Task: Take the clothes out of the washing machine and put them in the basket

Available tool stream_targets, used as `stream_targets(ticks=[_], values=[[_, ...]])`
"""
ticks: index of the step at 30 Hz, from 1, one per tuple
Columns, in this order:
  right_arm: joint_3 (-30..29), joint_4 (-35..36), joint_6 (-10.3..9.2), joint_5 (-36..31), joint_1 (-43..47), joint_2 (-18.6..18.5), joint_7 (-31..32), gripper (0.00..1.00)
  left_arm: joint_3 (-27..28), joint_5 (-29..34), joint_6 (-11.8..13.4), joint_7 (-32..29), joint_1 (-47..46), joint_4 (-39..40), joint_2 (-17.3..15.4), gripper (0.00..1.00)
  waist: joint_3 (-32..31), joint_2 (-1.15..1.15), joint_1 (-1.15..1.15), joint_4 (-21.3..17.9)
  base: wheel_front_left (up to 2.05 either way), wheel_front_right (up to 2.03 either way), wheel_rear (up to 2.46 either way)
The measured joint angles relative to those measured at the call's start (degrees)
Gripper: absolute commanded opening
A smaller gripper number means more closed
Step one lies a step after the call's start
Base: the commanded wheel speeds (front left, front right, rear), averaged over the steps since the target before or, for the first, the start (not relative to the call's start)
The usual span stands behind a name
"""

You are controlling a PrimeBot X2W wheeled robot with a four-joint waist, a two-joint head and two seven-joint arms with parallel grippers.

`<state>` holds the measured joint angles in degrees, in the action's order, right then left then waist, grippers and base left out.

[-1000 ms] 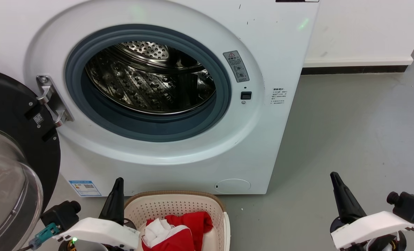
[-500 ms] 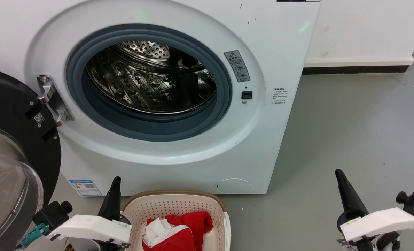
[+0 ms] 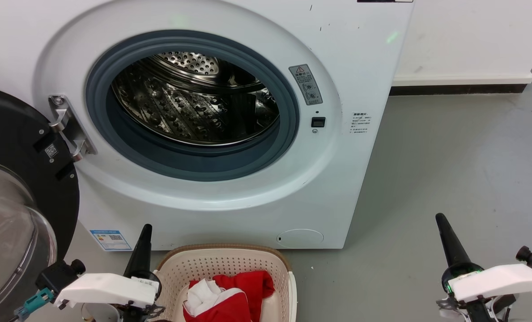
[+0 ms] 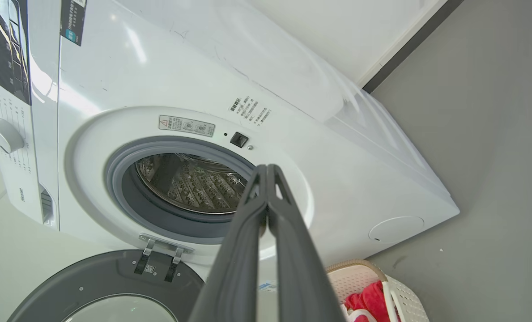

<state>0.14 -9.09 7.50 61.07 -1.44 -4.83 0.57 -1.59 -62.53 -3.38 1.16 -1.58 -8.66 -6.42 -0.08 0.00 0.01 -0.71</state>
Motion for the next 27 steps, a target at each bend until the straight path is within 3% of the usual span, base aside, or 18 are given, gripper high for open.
stream_targets(ticks=[27], values=[[-1.9,-2.2,0.0,15.9,-2.0,0.0,1.8,0.0,2.7,-15.1,-1.8,-2.7,-2.2,-2.5,1.0,0.0,0.1,0.0,0.0,0.3,0.0,0.0,0.0]])
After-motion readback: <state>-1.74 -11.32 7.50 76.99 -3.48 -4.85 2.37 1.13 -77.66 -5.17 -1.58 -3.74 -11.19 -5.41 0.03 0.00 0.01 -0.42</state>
